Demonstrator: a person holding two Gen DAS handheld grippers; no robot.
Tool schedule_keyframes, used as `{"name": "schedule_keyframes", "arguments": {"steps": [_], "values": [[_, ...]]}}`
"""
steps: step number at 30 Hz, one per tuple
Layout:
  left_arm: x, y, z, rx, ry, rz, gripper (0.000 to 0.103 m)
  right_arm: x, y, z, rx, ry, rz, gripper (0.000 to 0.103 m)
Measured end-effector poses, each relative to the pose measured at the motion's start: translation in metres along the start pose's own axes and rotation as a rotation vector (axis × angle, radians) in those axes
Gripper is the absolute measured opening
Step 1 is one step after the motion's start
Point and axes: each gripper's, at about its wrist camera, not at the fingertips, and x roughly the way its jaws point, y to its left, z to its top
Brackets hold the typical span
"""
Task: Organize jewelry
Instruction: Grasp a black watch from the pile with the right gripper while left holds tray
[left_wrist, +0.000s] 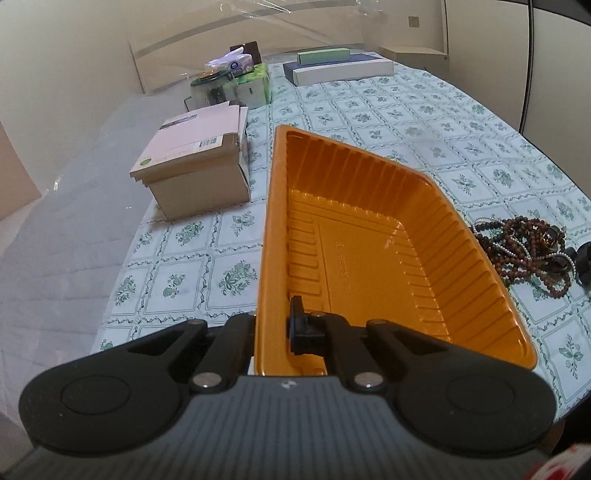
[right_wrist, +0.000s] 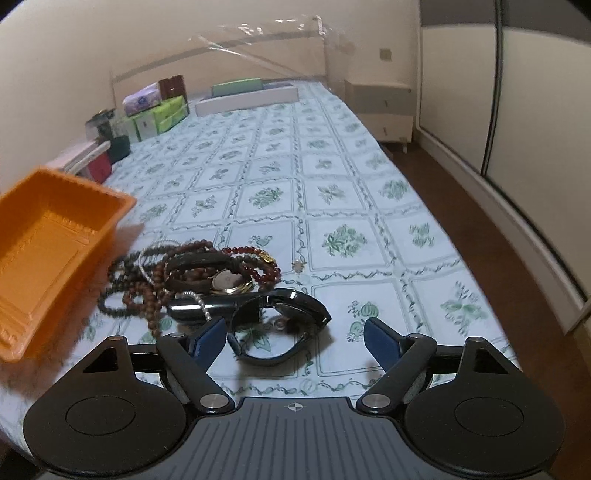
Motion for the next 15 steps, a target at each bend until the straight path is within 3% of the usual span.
{"name": "schedule_keyframes", "arguments": {"steps": [5, 12, 13, 15], "values": [[0.002, -0.007, 0.0, 0.01, 0.014, -0.005, 0.002, 0.012, -0.006, 0.005, 0.104, -0.009, 0.035, 0.082], [0.002, -0.008, 0.002, 0.017, 0.014, -0.004, 0.003, 0.031, -0.002, 0.001, 0.061, 0.039, 0.011, 0.081], [0.002, -0.008, 0.002, 0.018, 0.014, -0.004, 0.003, 0.03, -0.003, 0.0, 0.068, 0.035, 0.013, 0.077], [0.001, -0.009, 0.001, 0.019, 0.013, -0.006, 0.003, 0.027, -0.007, -0.001, 0.084, 0.027, 0.023, 0.058]]}}
